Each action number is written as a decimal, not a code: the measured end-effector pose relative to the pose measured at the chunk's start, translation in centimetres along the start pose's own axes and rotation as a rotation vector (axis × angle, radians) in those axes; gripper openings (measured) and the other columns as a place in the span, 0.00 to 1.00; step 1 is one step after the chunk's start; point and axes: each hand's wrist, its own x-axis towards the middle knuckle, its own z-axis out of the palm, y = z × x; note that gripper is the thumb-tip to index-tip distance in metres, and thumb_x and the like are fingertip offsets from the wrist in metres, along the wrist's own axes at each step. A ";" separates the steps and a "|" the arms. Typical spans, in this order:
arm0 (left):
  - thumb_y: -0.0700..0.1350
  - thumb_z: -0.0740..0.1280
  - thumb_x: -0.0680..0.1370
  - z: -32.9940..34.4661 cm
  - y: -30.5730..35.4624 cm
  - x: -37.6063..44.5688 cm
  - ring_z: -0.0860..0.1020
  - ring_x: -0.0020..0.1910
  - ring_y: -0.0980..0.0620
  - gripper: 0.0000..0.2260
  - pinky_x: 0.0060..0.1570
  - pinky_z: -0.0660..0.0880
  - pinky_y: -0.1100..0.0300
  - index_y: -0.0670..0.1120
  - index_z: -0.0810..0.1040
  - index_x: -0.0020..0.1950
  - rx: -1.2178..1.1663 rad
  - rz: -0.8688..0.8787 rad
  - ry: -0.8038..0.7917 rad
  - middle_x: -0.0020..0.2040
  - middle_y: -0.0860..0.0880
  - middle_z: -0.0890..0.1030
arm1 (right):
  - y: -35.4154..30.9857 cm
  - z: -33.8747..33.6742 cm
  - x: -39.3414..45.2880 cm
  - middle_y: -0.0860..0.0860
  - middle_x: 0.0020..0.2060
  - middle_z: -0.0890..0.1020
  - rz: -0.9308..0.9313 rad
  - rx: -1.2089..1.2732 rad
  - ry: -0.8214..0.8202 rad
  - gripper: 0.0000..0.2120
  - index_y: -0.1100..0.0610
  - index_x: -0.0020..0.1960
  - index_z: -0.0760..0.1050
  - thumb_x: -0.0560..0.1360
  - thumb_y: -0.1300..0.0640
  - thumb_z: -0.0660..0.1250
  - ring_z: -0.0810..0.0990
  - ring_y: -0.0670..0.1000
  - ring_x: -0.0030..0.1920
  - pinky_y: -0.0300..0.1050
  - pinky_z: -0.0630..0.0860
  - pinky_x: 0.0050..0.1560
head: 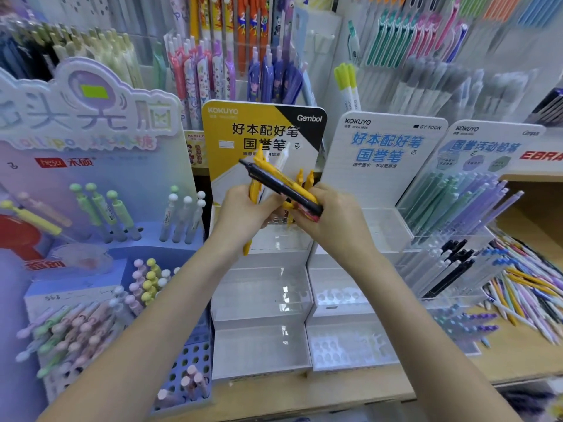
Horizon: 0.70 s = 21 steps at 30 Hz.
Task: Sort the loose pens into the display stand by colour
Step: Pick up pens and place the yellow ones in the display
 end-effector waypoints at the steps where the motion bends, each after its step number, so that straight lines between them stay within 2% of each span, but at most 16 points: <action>1: 0.40 0.67 0.76 0.0 0.0 0.0 0.73 0.24 0.60 0.10 0.27 0.69 0.67 0.45 0.76 0.34 -0.022 -0.004 -0.007 0.26 0.51 0.79 | -0.1 0.1 0.1 0.55 0.37 0.77 -0.051 -0.042 0.010 0.06 0.61 0.40 0.78 0.70 0.58 0.71 0.75 0.57 0.35 0.47 0.71 0.32; 4: 0.42 0.65 0.77 -0.3 0.0 -0.1 0.71 0.23 0.60 0.10 0.26 0.67 0.68 0.44 0.77 0.37 -0.090 0.000 -0.021 0.26 0.52 0.78 | 0.1 -0.1 0.5 0.56 0.35 0.78 -0.049 -0.078 0.027 0.07 0.61 0.40 0.78 0.71 0.57 0.71 0.75 0.58 0.33 0.48 0.71 0.30; 6: 0.47 0.62 0.79 -0.8 -0.2 0.0 0.70 0.23 0.61 0.11 0.25 0.67 0.69 0.45 0.77 0.39 -0.131 -0.006 -0.023 0.26 0.53 0.77 | 0.8 -0.8 1.0 0.54 0.30 0.76 0.079 0.024 0.113 0.08 0.60 0.39 0.78 0.72 0.56 0.70 0.71 0.52 0.27 0.46 0.69 0.29; 8: 0.48 0.59 0.80 -1.4 -1.0 0.0 0.69 0.23 0.62 0.11 0.25 0.66 0.70 0.44 0.76 0.44 -0.152 -0.029 -0.016 0.30 0.51 0.76 | 1.6 -1.7 1.4 0.50 0.26 0.72 0.240 0.193 0.249 0.08 0.59 0.37 0.77 0.72 0.56 0.71 0.64 0.44 0.24 0.38 0.63 0.28; 11: 0.46 0.56 0.81 -1.7 -2.1 -0.1 0.68 0.22 0.62 0.09 0.24 0.65 0.70 0.43 0.72 0.52 -0.154 -0.077 -0.022 0.33 0.48 0.75 | 2.2 -1.7 1.5 0.47 0.25 0.67 0.383 0.302 0.333 0.10 0.56 0.34 0.73 0.72 0.58 0.71 0.61 0.44 0.25 0.34 0.61 0.27; 15: 0.44 0.55 0.82 -1.4 -2.7 -0.2 0.67 0.22 0.61 0.06 0.23 0.64 0.69 0.42 0.69 0.50 -0.148 -0.093 -0.045 0.32 0.47 0.77 | 2.4 -0.7 1.5 0.47 0.25 0.64 0.386 0.300 0.375 0.13 0.56 0.32 0.69 0.72 0.60 0.70 0.63 0.43 0.25 0.33 0.61 0.26; 18: 0.43 0.56 0.82 -1.4 -3.1 -0.1 0.69 0.23 0.61 0.06 0.24 0.65 0.68 0.45 0.69 0.47 -0.134 -0.090 -0.049 0.33 0.47 0.79 | 2.6 -0.2 1.8 0.46 0.24 0.65 0.341 0.231 0.387 0.10 0.61 0.35 0.73 0.73 0.59 0.69 0.63 0.45 0.25 0.34 0.63 0.29; 21: 0.42 0.56 0.82 -1.4 -3.5 0.0 0.71 0.24 0.62 0.06 0.25 0.67 0.68 0.42 0.70 0.51 -0.102 -0.087 -0.061 0.36 0.48 0.79 | 2.6 0.1 2.0 0.45 0.25 0.65 0.289 0.190 0.352 0.09 0.58 0.37 0.72 0.74 0.58 0.69 0.61 0.45 0.25 0.33 0.63 0.27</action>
